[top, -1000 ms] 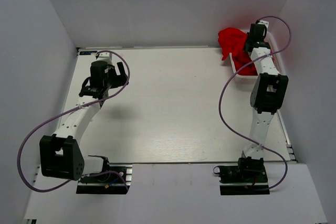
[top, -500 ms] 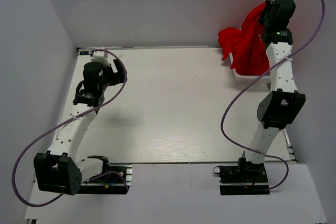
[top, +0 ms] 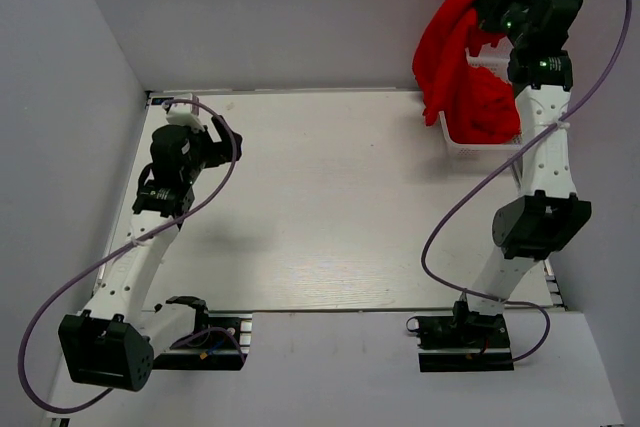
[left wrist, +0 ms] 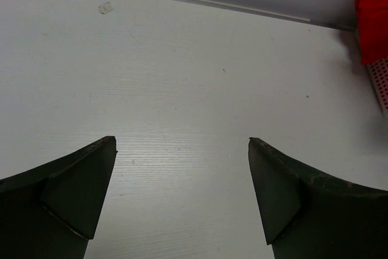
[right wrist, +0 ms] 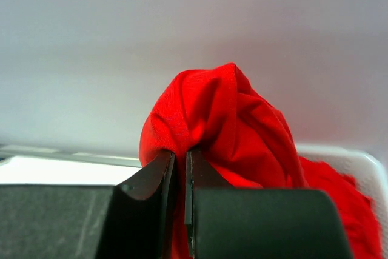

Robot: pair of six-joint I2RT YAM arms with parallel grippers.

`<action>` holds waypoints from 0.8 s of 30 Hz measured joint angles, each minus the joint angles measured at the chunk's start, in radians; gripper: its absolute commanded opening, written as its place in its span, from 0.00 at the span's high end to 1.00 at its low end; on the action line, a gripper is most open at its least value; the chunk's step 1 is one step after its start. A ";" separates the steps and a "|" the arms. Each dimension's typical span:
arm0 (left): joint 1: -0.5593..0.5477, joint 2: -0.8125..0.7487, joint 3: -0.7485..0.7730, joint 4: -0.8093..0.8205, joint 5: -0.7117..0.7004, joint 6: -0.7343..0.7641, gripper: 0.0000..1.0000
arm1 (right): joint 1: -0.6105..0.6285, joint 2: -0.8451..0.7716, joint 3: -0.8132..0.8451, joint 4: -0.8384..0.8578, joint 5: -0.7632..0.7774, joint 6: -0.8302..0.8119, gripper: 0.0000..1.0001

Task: Fold and stack the t-shirts
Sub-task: Move the tshirt to the center of the board

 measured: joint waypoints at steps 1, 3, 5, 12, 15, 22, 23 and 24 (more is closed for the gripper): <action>0.000 -0.009 -0.001 0.000 0.002 -0.005 0.00 | 0.007 -0.016 0.000 0.000 -0.033 0.008 1.00; 0.000 -0.028 -0.004 0.000 0.005 -0.013 0.00 | 0.024 -0.047 0.000 0.004 -0.095 0.023 1.00; 0.000 -0.044 -0.012 -0.002 0.008 -0.019 0.00 | 0.047 -0.076 0.000 0.012 -0.156 0.034 1.00; 0.000 -0.097 -0.056 -0.037 0.008 -0.060 0.00 | 0.193 -0.177 -0.143 0.079 -0.289 0.016 1.00; 0.000 -0.118 -0.080 -0.048 0.008 -0.077 0.00 | 0.285 -0.233 -0.340 0.145 -0.321 -0.027 1.00; 0.000 -0.158 -0.137 -0.060 0.006 -0.125 0.00 | 0.465 -0.254 -0.878 0.329 -0.327 -0.058 1.00; 0.000 -0.159 -0.147 -0.060 0.006 -0.129 0.00 | 0.489 -0.251 -0.949 0.348 -0.327 -0.052 1.00; 0.000 -0.158 -0.155 -0.060 0.009 -0.134 0.00 | 0.510 -0.242 -0.999 0.356 -0.328 -0.047 0.85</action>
